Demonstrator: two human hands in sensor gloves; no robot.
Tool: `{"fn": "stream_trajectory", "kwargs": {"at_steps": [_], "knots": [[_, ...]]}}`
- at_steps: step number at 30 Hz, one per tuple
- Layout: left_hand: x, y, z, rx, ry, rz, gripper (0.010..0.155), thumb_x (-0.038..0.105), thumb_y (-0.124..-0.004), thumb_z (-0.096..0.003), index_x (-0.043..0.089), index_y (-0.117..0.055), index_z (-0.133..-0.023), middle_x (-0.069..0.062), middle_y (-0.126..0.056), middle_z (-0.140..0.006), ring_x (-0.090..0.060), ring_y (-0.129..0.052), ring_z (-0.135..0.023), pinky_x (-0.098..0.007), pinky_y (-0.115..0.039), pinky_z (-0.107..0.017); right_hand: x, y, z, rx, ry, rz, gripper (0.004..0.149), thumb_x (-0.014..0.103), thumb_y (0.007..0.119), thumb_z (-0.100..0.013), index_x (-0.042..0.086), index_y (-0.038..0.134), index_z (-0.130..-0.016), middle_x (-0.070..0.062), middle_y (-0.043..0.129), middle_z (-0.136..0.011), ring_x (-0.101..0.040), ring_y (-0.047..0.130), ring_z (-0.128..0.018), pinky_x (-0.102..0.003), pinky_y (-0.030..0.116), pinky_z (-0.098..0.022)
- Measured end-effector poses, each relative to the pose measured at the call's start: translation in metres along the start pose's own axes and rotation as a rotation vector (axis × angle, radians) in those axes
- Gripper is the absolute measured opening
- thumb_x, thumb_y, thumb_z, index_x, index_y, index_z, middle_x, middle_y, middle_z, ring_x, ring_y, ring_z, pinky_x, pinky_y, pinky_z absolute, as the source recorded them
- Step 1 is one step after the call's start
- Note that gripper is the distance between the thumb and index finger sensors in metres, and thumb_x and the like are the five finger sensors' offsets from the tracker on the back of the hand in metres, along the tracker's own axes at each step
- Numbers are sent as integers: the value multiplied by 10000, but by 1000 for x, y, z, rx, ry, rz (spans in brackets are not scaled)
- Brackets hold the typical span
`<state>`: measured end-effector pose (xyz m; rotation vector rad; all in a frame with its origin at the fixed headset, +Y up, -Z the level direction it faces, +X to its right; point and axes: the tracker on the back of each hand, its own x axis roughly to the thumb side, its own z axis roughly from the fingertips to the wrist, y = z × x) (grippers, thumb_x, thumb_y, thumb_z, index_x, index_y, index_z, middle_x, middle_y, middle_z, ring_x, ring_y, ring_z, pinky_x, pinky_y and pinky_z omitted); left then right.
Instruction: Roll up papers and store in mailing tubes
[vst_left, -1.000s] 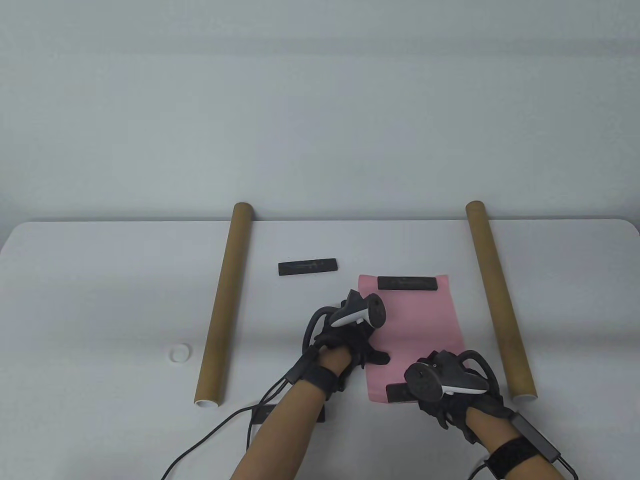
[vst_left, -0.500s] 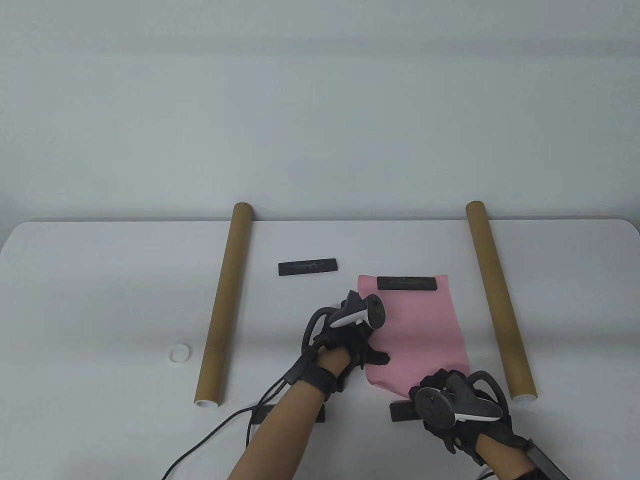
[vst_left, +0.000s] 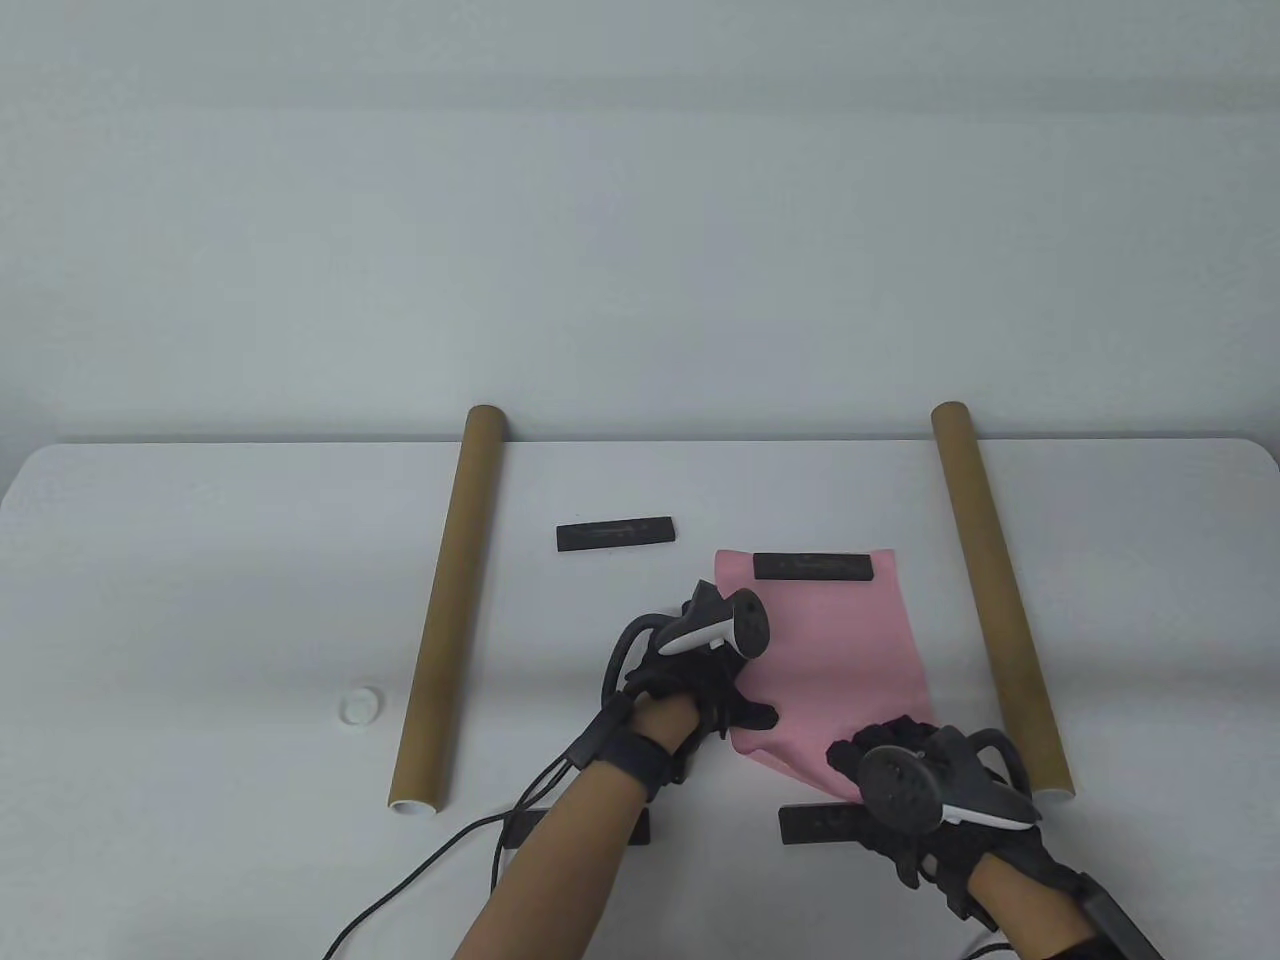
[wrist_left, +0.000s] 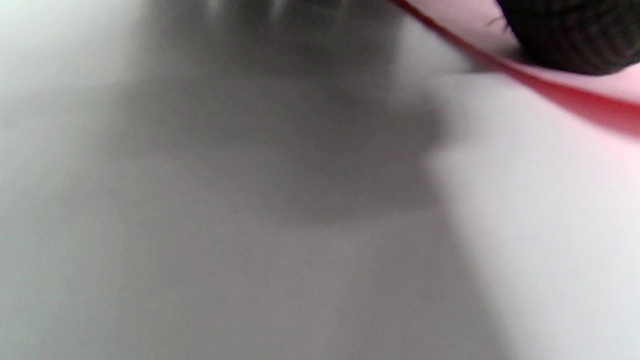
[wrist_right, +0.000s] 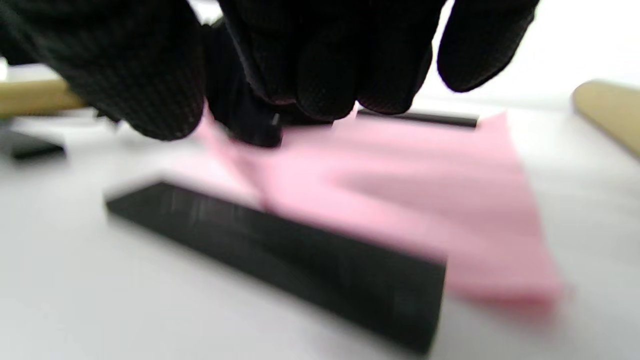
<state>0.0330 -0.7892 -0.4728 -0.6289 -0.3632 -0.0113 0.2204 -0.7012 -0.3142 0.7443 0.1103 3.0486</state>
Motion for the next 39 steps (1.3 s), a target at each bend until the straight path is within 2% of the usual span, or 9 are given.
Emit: {"fn": "stream_trajectory", "kwargs": {"at_steps": [4,8,11,17,21,25,28,34,39], "knots": [[0,0,0,-2,1,-1,1013,791,-669,-246,436,-163,-1049,80,-85,-1143,-309,-101,-1090,-546,-281,-773,-11,-46,-20,-73,91,42,691,482,900,-447,152,732,-1031,-129,776,-1004,-460,775,-951,-683,652,-693],[0,-1,0,-1,1,3,1013,793,-667,-246,439,-161,-1049,85,-81,-1143,-306,-96,-1089,-544,-276,-772,-24,-58,-62,-40,147,119,701,485,896,-450,161,715,-1045,-121,761,-1026,-461,761,-968,-685,645,-701],[-1,-1,0,2,1,6,1011,794,-665,-246,441,-162,-1048,87,-81,-1143,-303,-95,-1089,-543,-274,-771,-37,-49,-99,21,209,115,704,470,899,-455,167,698,-1057,-117,736,-1059,-465,739,-989,-688,626,-714],[-1,-1,0,-1,-2,12,1013,794,-666,-245,442,-156,-1047,90,-73,-1142,-302,-85,-1085,-542,-263,-768,-71,-7,-178,174,380,181,727,456,901,-459,193,646,-1087,-87,683,-1112,-472,697,-1026,-688,612,-726],[-2,-2,0,4,-7,20,1012,792,-667,-246,441,-160,-1048,90,-73,-1141,-300,-83,-1083,-540,-256,-765,-85,19,-211,219,470,188,744,441,907,-457,220,614,-1103,-58,646,-1143,-466,660,-1059,-684,594,-745],[-2,-2,0,4,-8,24,1011,791,-667,-247,439,-159,-1048,89,-72,-1140,-300,-79,-1082,-542,-254,-763,-88,37,-232,214,480,227,792,435,891,-463,270,508,-1136,5,543,-1195,-449,579,-1107,-677,556,-775],[-2,-2,0,-1,-10,24,1012,789,-667,-248,440,-155,-1047,89,-67,-1139,-301,-73,-1079,-542,-249,-762,-87,40,-243,194,433,207,695,387,886,-479,297,592,-1102,34,646,-1149,-405,586,-1118,-673,543,-790],[-2,-2,0,-6,-8,23,1012,788,-667,-247,440,-152,-1045,89,-61,-1137,-302,-70,-1077,-543,-246,-761,-81,35,-246,103,343,339,615,422,910,-450,285,735,-1024,23,796,-1033,-339,742,-1047,-647,648,-766],[-2,-2,0,-6,-4,29,1012,787,-668,-246,440,-150,-1044,90,-60,-1136,-297,-66,-1077,-540,-245,-760,-87,23,-257,46,437,266,606,410,909,-468,295,724,-1034,32,774,-1053,-353,727,-1053,-650,640,-768]]}}
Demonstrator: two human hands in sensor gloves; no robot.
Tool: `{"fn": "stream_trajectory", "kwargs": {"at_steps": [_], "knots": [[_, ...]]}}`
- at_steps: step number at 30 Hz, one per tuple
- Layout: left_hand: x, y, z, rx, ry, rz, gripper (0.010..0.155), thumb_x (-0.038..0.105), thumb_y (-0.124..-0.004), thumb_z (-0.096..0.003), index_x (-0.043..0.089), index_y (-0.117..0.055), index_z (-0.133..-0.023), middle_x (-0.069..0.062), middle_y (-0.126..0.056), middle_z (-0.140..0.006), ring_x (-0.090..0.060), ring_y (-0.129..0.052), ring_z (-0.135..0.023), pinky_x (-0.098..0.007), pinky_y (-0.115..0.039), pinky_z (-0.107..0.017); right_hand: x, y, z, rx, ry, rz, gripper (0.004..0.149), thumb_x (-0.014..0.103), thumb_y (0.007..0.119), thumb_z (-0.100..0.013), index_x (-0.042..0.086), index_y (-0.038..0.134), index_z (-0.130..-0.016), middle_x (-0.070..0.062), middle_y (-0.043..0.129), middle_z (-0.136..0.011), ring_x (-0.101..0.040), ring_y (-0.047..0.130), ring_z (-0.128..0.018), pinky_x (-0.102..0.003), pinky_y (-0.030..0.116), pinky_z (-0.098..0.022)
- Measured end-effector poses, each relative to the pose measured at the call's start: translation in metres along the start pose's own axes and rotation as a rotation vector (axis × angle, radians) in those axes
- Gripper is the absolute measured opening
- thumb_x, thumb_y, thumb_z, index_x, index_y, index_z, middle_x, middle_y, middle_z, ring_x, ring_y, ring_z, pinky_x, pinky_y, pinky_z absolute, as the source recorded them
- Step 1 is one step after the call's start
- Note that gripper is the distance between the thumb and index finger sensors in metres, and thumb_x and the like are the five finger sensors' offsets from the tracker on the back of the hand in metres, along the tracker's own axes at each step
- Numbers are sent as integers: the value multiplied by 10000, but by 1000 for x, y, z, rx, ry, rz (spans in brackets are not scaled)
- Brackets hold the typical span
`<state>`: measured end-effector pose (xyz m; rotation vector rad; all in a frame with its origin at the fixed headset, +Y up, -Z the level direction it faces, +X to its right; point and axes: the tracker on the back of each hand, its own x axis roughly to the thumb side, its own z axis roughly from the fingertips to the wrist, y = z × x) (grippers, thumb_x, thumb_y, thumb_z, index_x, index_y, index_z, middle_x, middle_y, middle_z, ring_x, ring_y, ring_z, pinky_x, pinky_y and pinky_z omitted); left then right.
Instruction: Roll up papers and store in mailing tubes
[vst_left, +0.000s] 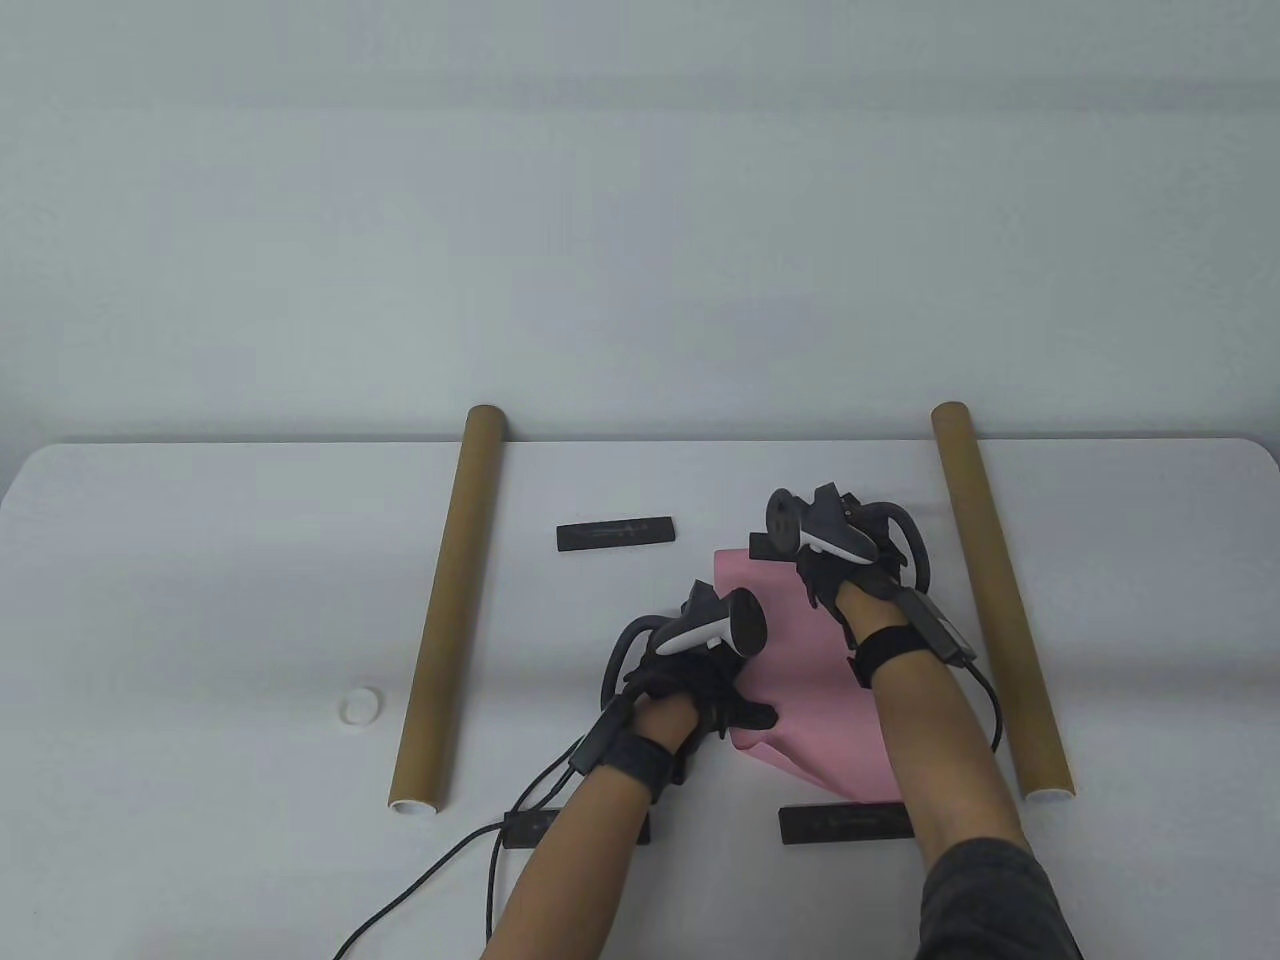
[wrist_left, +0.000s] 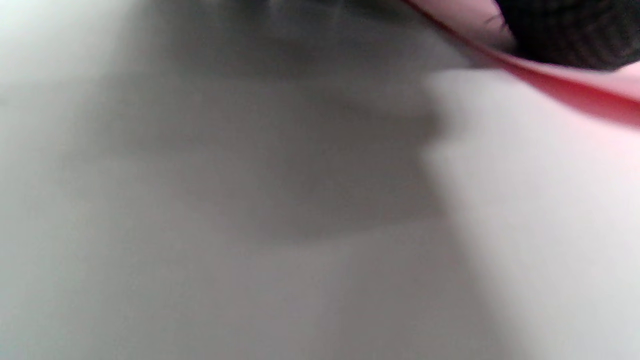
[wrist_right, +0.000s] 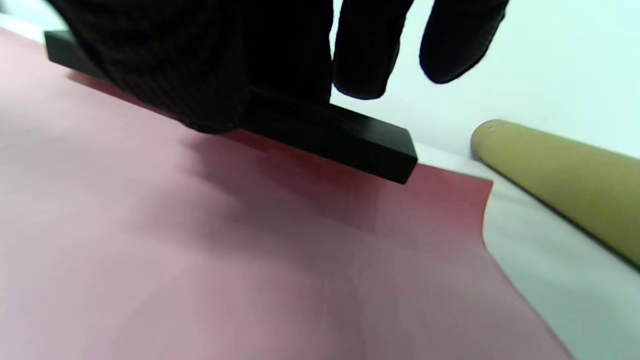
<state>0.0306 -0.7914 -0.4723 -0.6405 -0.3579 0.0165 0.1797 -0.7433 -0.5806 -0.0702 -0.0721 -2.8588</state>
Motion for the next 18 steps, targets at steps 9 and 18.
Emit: {"fn": "stream_trajectory", "kwargs": {"at_steps": [9,18], "knots": [[0,0,0,-3,2,1,1014,786,-669,-246,443,-144,-1042,90,-56,-1135,-297,-64,-1076,-539,-243,-759,-1,18,-19,57,79,10,597,391,883,-492,332,689,-1054,65,729,-1091,-353,691,-1069,-637,614,-782],[1,0,-1,-18,5,-2,1013,783,-666,-251,439,-130,-1039,82,-43,-1131,-302,-54,-1072,-536,-237,-756,-7,8,-7,55,23,11,677,369,887,-478,272,617,-1091,12,679,-1118,-378,692,-1053,-641,626,-751]]}}
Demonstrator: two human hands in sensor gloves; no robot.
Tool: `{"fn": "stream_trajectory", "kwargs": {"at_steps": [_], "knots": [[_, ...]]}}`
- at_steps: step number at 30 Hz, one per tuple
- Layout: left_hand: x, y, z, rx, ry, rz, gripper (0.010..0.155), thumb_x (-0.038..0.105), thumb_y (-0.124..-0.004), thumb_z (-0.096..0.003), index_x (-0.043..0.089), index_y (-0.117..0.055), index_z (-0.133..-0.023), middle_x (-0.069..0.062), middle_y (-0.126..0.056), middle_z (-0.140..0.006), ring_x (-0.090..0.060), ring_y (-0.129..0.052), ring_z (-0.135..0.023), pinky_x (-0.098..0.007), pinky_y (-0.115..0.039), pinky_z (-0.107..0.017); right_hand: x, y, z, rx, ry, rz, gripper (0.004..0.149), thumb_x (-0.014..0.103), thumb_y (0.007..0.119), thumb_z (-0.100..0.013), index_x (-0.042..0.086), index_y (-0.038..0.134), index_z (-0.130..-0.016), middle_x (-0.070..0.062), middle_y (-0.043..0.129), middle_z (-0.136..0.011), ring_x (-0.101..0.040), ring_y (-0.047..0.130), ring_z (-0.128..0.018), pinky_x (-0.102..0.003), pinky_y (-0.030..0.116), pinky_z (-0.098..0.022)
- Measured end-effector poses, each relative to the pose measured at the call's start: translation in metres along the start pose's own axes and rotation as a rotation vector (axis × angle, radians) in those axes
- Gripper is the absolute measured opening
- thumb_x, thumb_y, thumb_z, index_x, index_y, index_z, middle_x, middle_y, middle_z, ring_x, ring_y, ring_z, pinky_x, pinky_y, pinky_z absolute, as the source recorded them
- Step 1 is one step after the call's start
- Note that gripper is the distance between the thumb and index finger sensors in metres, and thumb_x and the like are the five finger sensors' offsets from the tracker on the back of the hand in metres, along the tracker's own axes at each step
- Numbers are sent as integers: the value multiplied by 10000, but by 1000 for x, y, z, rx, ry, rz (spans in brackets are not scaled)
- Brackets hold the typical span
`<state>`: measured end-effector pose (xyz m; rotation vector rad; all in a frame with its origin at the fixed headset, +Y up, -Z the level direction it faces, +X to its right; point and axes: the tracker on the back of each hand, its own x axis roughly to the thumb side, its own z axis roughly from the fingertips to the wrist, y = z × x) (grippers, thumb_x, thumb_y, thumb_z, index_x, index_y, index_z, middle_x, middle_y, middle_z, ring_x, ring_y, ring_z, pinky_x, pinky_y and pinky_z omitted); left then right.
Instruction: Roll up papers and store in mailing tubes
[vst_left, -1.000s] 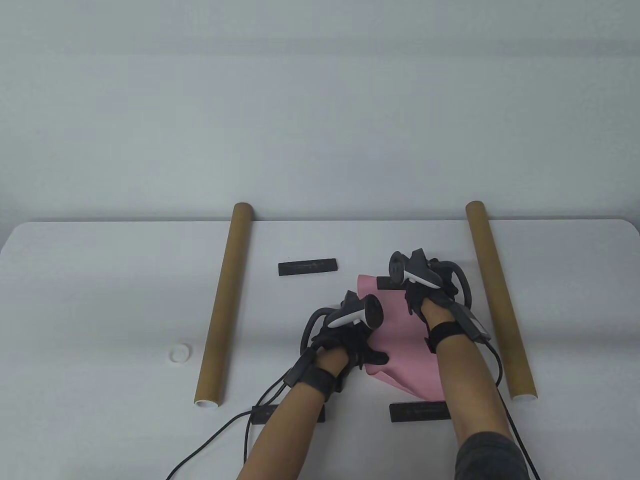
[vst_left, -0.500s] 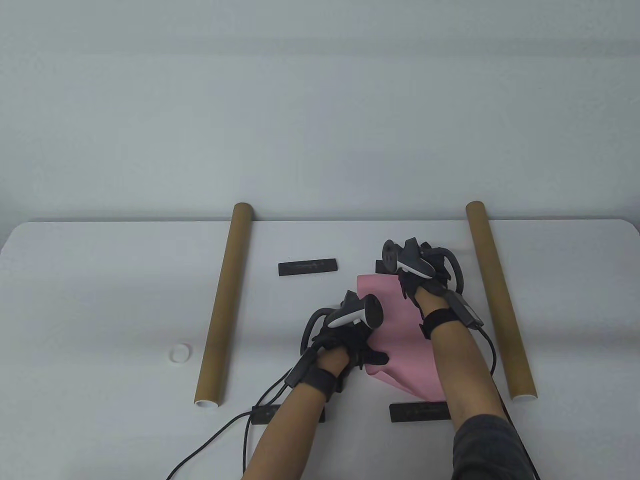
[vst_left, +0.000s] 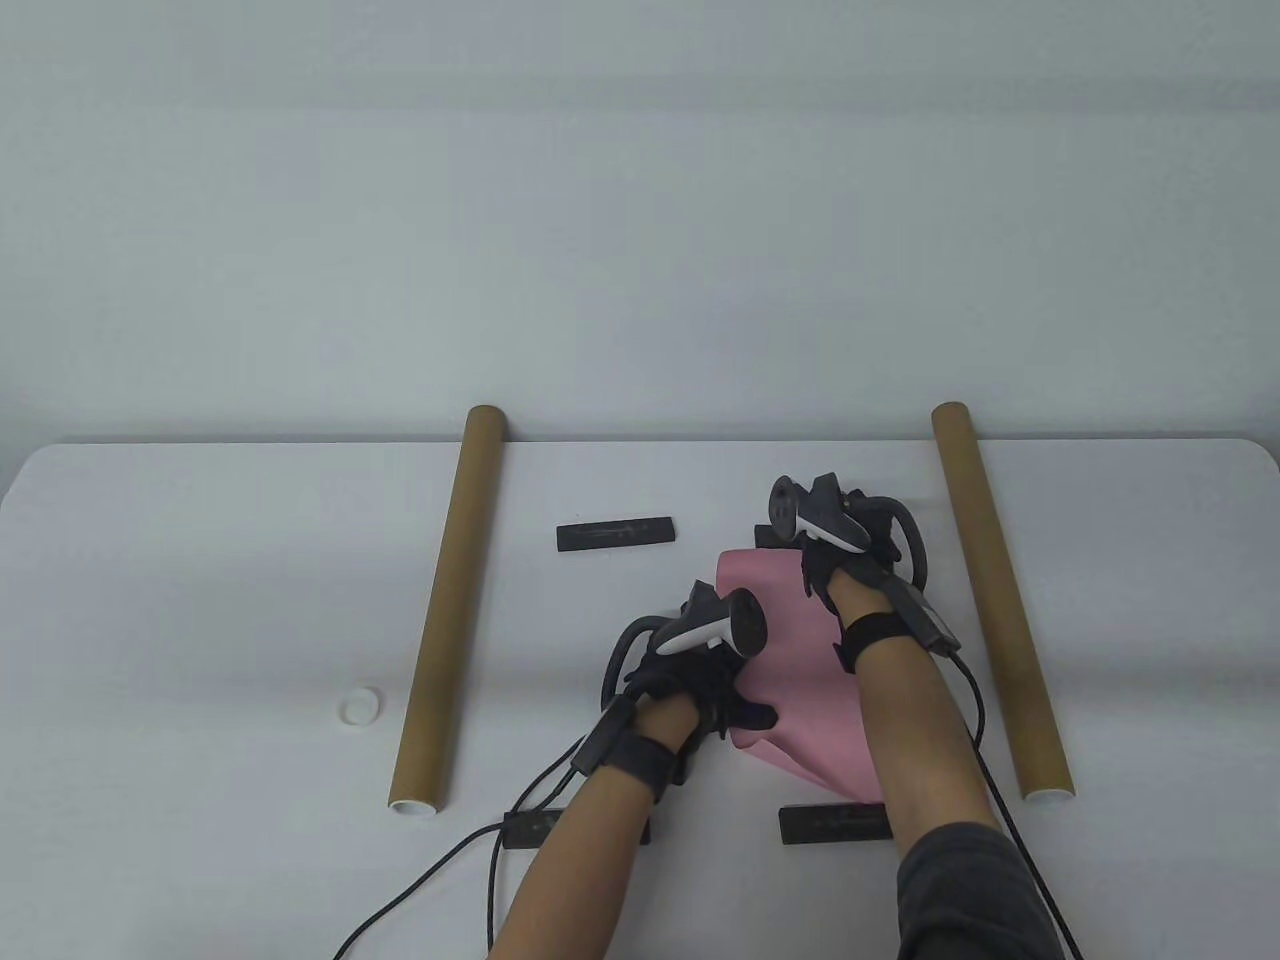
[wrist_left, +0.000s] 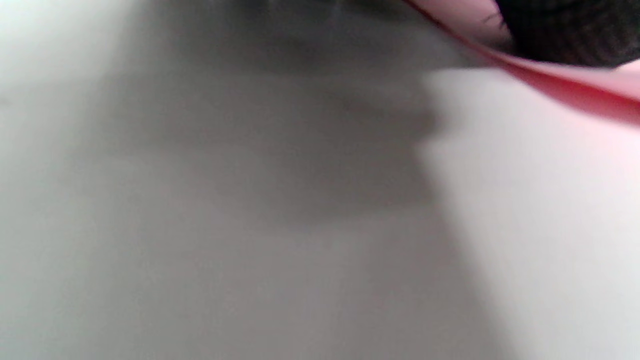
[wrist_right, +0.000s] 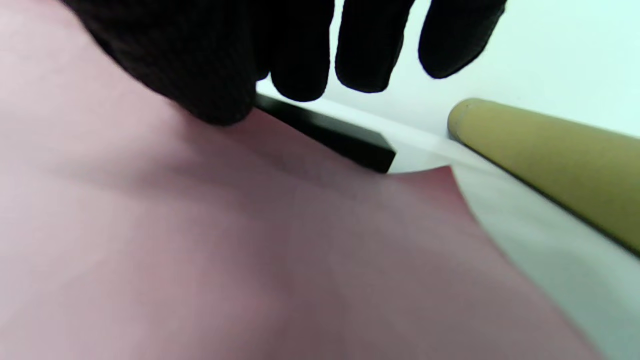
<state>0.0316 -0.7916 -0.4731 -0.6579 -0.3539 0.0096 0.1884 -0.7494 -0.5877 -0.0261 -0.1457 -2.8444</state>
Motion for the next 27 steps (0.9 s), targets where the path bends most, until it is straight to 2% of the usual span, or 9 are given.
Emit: {"fn": "stream_trajectory", "kwargs": {"at_steps": [5,8,12,16,20,25,27], "knots": [[0,1,0,-6,6,-13,1017,784,-665,-249,437,-127,-1039,78,-44,-1132,-305,-64,-1072,-531,-251,-759,-20,-26,37,-85,-93,-10,667,354,883,-474,219,638,-1079,-45,698,-1093,-414,715,-1014,-657,646,-707],[1,2,0,-10,7,-16,1017,784,-668,-253,435,-127,-1041,75,-44,-1132,-306,-68,-1072,-529,-256,-759,-32,-42,75,-131,-141,-33,647,359,874,-479,204,660,-1070,-63,717,-1080,-426,724,-1004,-661,649,-701],[1,2,-1,-8,8,-12,1014,786,-670,-256,438,-131,-1041,79,-48,-1134,-302,-70,-1074,-525,-260,-760,-39,-49,129,-91,-250,-62,658,427,852,-486,180,671,-1069,-88,729,-1070,-434,735,-996,-666,655,-692],[2,5,-1,-18,23,-10,1012,783,-682,-264,439,-137,-1044,81,-54,-1138,-292,-85,-1078,-518,-276,-766,-45,-31,183,-27,-326,-184,714,497,832,-485,143,658,-1080,-131,718,-1071,-472,718,-995,-686,643,-687],[3,8,-2,-14,35,-17,1010,779,-687,-268,429,-152,-1049,69,-69,-1143,-290,-112,-1080,-514,-305,-768,-45,4,217,74,-379,-214,815,577,845,-452,142,618,-1104,-136,667,-1108,-498,664,-1025,-702,624,-695],[5,10,-2,-19,33,-26,1011,773,-698,-274,418,-161,-1053,59,-78,-1145,-299,-125,-1084,-513,-322,-769,-44,31,217,-27,-300,-119,760,484,911,-431,141,656,-1059,-146,669,-1087,-502,631,-1032,-708,598,-700],[7,12,-1,-17,39,-34,1003,766,-706,-285,412,-173,-1057,52,-96,-1148,-304,-148,-1094,-512,-350,-774,-44,37,213,-20,-288,-156,687,459,927,-426,156,720,-1006,-134,716,-1053,-495,657,-1020,-708,601,-698]]}}
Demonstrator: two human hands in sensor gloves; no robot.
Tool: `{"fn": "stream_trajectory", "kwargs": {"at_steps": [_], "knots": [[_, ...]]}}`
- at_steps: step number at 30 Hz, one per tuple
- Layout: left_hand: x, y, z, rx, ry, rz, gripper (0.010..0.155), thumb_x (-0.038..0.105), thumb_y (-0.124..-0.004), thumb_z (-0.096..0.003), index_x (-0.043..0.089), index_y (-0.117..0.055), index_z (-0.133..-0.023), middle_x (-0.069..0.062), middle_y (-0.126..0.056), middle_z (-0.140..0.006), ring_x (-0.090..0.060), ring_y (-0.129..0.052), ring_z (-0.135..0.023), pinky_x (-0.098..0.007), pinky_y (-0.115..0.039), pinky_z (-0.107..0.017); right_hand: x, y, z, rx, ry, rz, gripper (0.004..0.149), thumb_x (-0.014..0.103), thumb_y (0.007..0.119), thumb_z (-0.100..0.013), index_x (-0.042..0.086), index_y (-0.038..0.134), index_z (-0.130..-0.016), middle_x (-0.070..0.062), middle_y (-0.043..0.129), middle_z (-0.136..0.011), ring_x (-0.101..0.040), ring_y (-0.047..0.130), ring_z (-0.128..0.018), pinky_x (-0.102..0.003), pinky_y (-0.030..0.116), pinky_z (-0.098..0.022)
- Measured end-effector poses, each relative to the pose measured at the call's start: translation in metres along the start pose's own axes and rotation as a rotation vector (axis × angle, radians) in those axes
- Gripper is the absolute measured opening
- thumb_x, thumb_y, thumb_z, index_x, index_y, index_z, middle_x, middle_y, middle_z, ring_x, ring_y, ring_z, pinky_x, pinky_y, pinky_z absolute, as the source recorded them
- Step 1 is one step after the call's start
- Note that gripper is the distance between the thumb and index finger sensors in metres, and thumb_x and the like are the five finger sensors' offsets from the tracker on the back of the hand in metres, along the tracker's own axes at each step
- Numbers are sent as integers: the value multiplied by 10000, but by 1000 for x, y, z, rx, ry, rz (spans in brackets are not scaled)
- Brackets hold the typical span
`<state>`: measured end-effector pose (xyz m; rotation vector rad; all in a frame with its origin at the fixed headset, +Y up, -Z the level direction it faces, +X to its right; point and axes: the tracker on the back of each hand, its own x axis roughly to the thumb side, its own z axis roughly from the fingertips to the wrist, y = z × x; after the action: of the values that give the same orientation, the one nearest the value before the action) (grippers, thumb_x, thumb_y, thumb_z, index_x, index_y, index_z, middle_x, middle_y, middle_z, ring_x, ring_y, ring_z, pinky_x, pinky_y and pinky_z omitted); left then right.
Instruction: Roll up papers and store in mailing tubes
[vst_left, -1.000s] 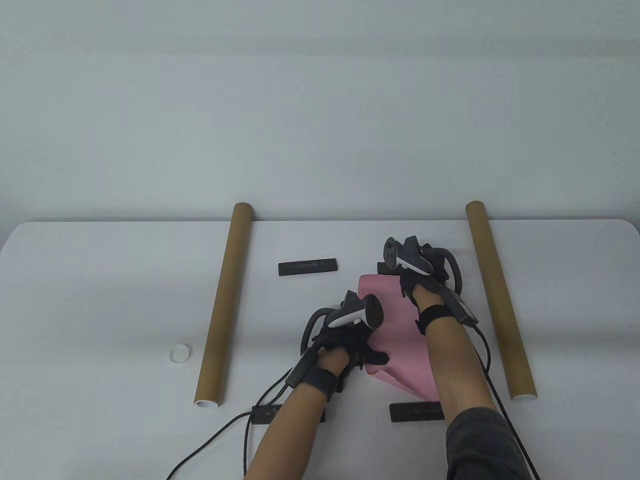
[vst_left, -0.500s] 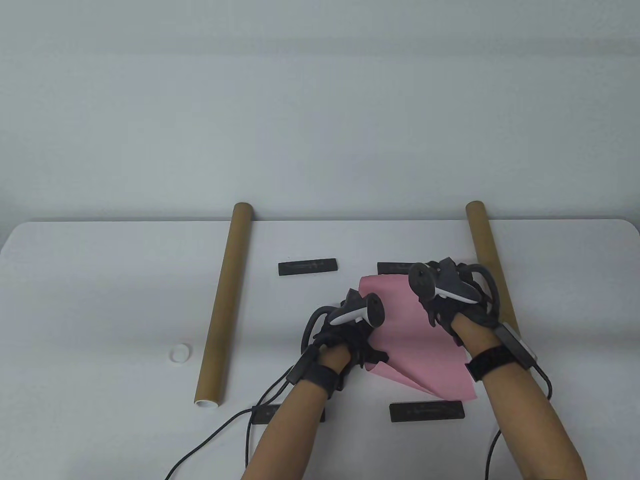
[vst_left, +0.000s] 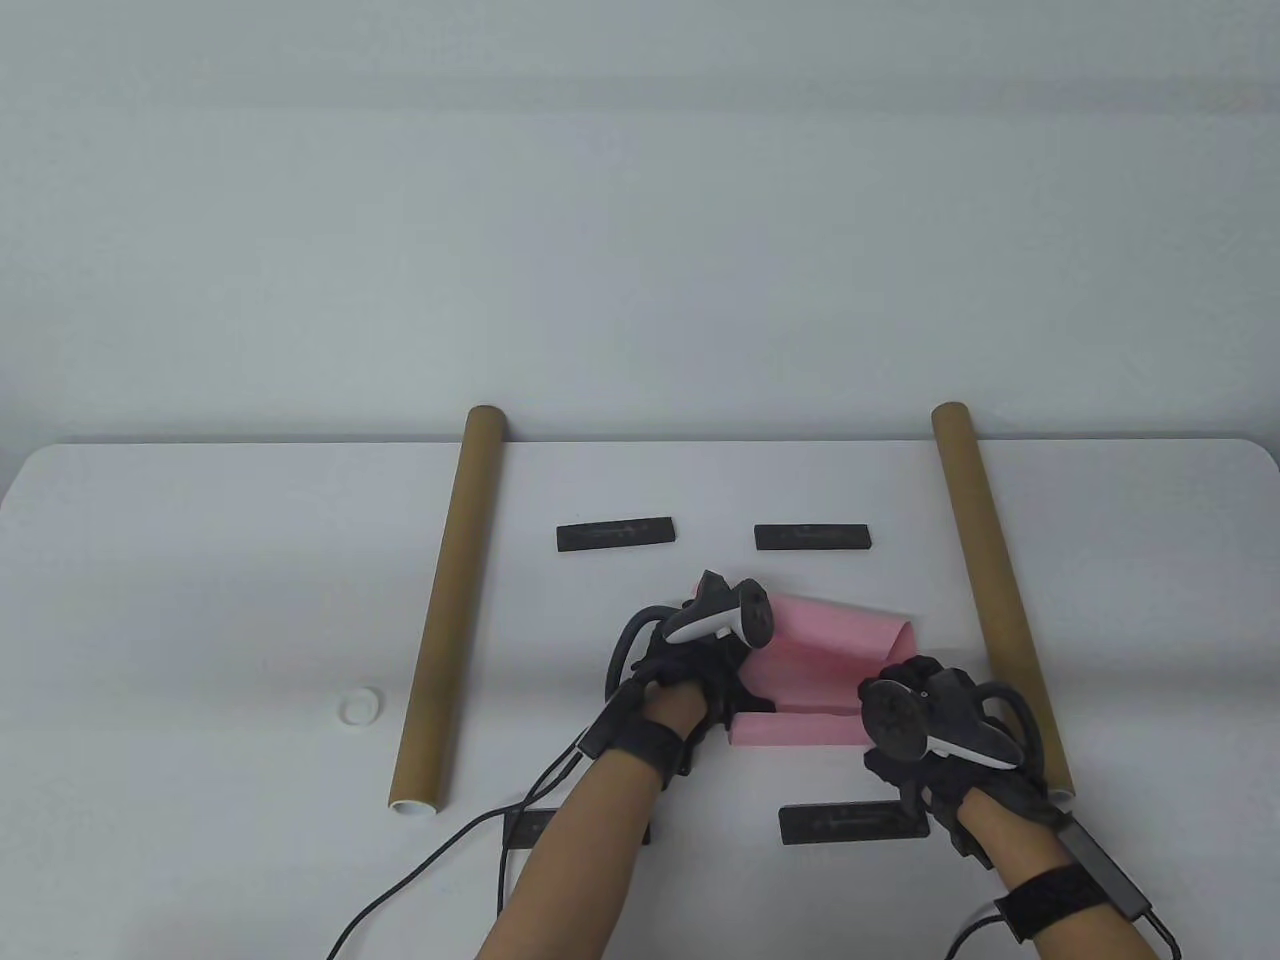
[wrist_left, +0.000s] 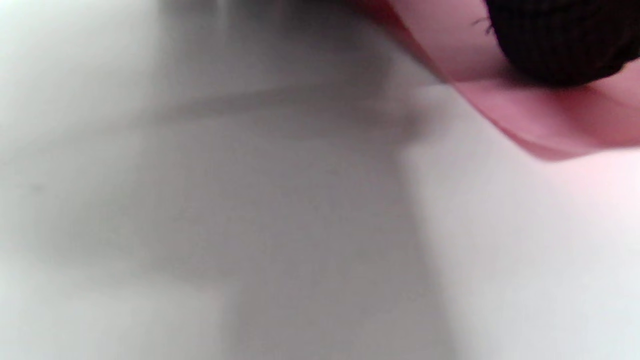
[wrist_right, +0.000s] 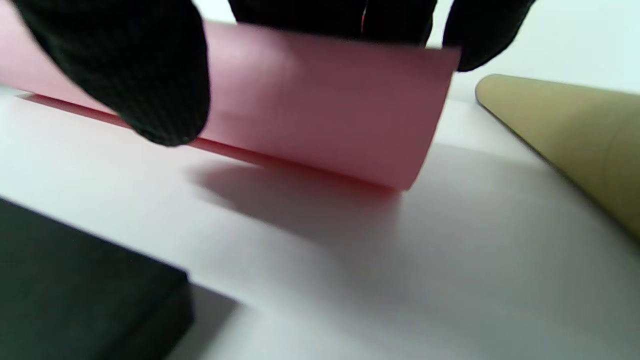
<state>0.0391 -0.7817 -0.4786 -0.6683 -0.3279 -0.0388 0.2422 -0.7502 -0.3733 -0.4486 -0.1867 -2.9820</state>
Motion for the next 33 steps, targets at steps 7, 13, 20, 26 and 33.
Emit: {"fn": "stream_trajectory", "kwargs": {"at_steps": [7,13,20,26,33], "knots": [[-3,15,18,69,-63,99,856,665,-724,-367,398,-321,-1073,41,-298,-1169,-304,-354,-1108,-505,-471,-762,4,-14,9,-74,-23,1,375,400,936,-430,215,899,-755,-71,909,-853,-428,823,-925,-676,675,-669],[-12,37,77,259,-197,268,680,626,-663,-393,355,-651,-1016,45,-767,-1034,-269,-720,-1018,-511,-583,-739,28,-45,27,-150,-40,23,363,400,937,-431,213,906,-741,-73,914,-841,-429,825,-924,-677,675,-669],[-38,30,152,368,-313,324,783,719,-549,-342,318,-745,-985,34,-906,-940,-269,-856,-953,-533,-616,-738,63,-68,45,-149,-63,-40,344,396,943,-437,207,919,-724,-78,926,-827,-429,840,-915,-676,683,-667],[-47,-4,203,375,-379,236,878,743,-692,-308,288,-625,-1056,-7,-786,-1040,-337,-765,-1004,-570,-566,-743,93,-68,49,-164,-147,-66,344,401,939,-437,212,918,-724,-77,926,-826,-431,838,-916,-680,677,-665],[-32,-51,233,630,-273,-272,1003,740,-849,-252,292,-500,-1079,36,-722,-1067,-274,-735,-1051,-543,-580,-764,117,-57,51,-132,-241,-111,350,407,935,-438,207,918,-725,-81,928,-823,-433,841,-909,-679,679,-659]]}}
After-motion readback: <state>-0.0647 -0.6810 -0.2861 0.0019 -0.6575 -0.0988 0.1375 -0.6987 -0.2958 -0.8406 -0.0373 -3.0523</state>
